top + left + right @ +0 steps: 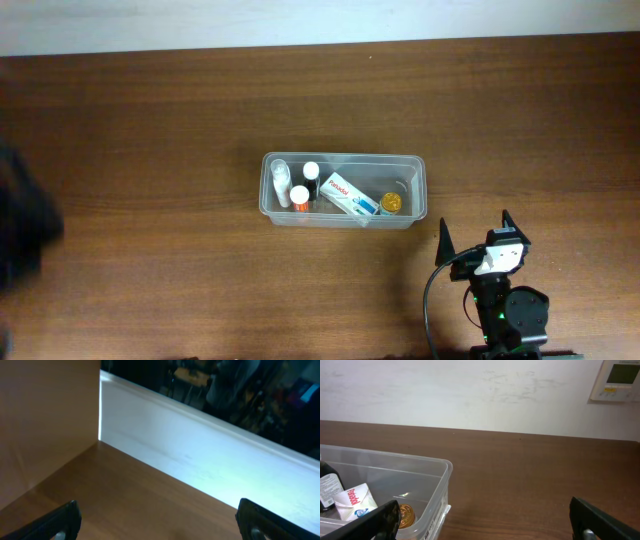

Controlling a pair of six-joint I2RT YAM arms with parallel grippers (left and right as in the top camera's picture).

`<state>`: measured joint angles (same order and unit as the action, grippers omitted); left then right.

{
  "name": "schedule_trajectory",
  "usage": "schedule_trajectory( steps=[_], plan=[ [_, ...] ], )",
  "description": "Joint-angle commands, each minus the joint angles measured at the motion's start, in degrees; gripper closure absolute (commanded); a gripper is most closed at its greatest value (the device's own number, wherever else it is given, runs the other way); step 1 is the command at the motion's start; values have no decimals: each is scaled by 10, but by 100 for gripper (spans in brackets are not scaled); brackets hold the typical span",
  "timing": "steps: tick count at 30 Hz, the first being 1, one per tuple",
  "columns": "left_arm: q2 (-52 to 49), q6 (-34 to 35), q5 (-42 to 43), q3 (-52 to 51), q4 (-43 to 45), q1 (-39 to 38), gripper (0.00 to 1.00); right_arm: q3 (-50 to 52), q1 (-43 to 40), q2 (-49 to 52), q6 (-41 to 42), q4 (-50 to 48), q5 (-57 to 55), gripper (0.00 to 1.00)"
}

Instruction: Pack container

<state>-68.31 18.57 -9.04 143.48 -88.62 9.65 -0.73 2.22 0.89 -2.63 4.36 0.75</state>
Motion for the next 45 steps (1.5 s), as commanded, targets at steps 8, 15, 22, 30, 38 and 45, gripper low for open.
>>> schedule_trajectory(
  steps=[8, 15, 22, 30, 38, 45],
  plan=[
    [208, 7, 0, -169, -20, -2, 1, 4, -4, -7, -1, 2, 3, 2],
    [354, 7, 0, -351, 46, -2, 1, 4, -4, -7, -1, 2, 3, 2],
    [494, 7, -9, -586, 185, -2, 1, 4, -4, -7, -1, 2, 3, 2],
    [583, 7, -9, -840, 370, -2, 1, 4, -4, -7, -1, 2, 3, 2],
    [614, 7, 3, -1047, 580, -2, 1, 4, -4, -7, -1, 2, 3, 2],
    [636, 12, 24, -1212, 781, -2, 0, 4, -4, -7, -1, 2, 3, 2]
  ],
)
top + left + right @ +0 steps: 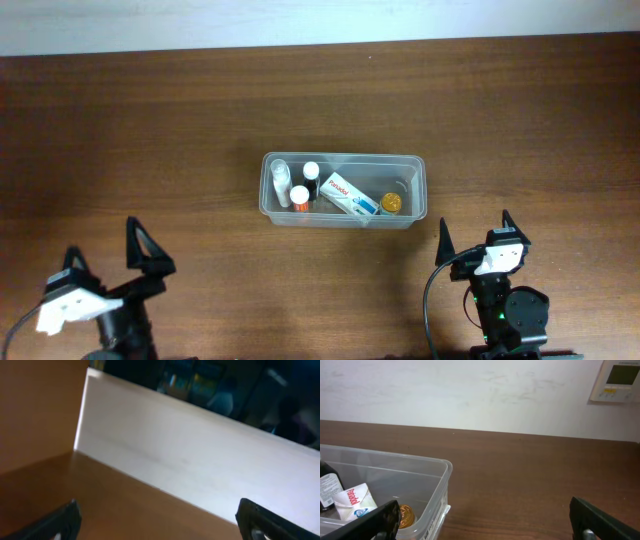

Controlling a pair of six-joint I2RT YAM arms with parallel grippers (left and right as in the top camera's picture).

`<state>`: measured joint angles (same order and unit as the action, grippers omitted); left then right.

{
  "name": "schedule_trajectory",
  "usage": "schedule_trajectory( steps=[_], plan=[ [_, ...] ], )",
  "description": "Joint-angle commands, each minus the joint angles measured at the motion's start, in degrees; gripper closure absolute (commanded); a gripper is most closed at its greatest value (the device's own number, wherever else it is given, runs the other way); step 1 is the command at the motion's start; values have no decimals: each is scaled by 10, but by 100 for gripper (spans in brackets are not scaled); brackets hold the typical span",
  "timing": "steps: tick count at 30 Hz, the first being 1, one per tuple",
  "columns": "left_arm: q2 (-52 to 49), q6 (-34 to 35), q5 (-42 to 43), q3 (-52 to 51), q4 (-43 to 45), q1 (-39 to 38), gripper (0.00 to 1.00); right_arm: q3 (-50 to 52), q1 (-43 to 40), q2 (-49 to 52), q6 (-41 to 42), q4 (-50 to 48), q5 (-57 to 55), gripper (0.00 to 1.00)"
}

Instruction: Pack container

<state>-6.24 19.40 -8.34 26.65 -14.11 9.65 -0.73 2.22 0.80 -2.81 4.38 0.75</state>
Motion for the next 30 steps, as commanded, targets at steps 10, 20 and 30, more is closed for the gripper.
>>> schedule_trajectory(
  steps=[10, 20, 30],
  plan=[
    [59, 4, 32, -198, 183, -31, 1, 4, -4, -6, 0, 1, 3, 2],
    [59, 4, 38, -203, 180, -61, 1, 4, -4, -6, 0, 1, 3, 2],
    [59, 3, 52, -253, 206, -66, 1, 4, -4, -6, 0, 1, 3, 2]
  ],
)
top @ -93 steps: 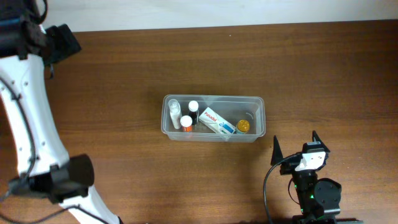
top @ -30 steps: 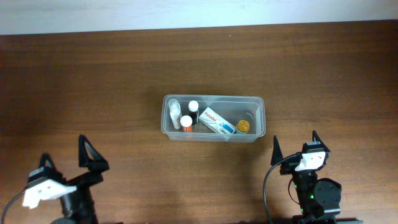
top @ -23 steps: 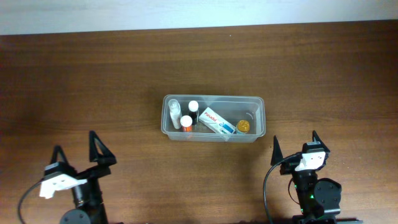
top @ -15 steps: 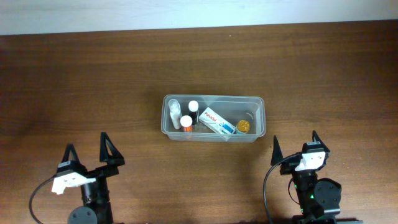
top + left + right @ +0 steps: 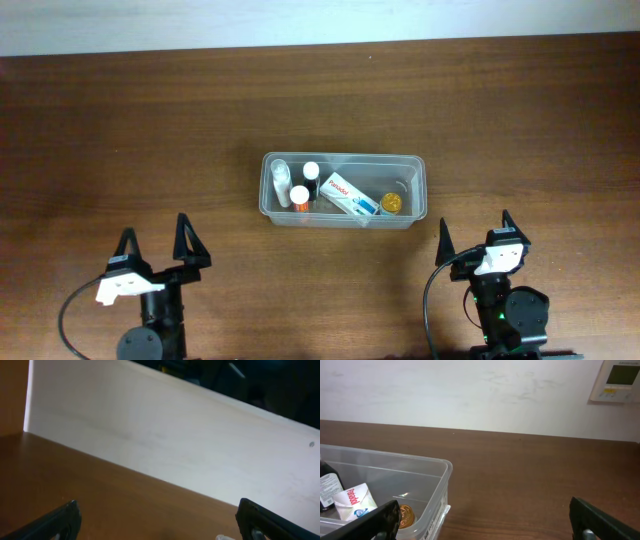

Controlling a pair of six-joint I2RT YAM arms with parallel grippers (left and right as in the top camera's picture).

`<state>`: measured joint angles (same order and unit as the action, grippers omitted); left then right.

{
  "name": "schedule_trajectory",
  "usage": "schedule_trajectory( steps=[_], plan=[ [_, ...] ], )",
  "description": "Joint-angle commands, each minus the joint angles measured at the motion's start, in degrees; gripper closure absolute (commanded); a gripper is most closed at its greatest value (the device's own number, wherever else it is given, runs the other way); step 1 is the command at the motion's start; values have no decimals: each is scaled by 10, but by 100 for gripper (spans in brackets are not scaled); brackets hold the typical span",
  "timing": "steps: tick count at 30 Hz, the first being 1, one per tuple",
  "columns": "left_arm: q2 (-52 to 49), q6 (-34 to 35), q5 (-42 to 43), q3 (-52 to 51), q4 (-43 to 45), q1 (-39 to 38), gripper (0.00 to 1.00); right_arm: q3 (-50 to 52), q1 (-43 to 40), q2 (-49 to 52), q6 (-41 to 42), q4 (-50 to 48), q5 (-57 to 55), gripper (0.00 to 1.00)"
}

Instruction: Pack container

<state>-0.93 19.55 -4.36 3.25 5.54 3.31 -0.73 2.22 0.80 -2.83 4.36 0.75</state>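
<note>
A clear plastic container (image 5: 345,156) stands mid-table. Inside it are white-capped bottles (image 5: 311,172), a white Panadol box (image 5: 350,195) and a gold round tin (image 5: 390,203). My left gripper (image 5: 154,228) is open near the front edge, well left of the container, with nothing between its fingers (image 5: 64,521). My right gripper (image 5: 474,220) is open just in front of the container's right end. The right wrist view shows the container (image 5: 442,485), the box (image 5: 352,500) and the tin (image 5: 406,515) to the left of the empty open gripper (image 5: 485,522).
Brown wooden table (image 5: 150,120) with a white wall along its back (image 5: 300,20). A wall thermostat (image 5: 619,380) shows at the upper right of the right wrist view. A small pale edge (image 5: 222,537) peeks in at the bottom of the left wrist view.
My left arm has moved right from the table's front left corner and now faces the back wall more squarely. The right arm and the container's contents have not changed.
At first only a dark blur showed at the table's left edge, with the left gripper open. Then the left arm stood at the front left corner, open. Now it sits further right. The right gripper stayed open by the container throughout.
</note>
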Motion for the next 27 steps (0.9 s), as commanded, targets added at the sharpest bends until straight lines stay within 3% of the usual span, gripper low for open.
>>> schedule_trajectory(
  steps=[1, 16, 22, 27],
  plan=[
    [6, 2, 12, -23, 11, -3, 1, 4, -4, -6, 1, 2, 3, 2],
    [6, 2, 9, -27, -97, -3, 1, 4, -4, -6, 1, 2, 3, 2],
    [-5, -73, 12, -27, -101, -3, 0, 4, -4, -6, 1, 2, 3, 1],
    [-7, -76, 12, -27, -101, -3, 1, 4, -4, -6, 1, 2, 3, 2]
  ],
)
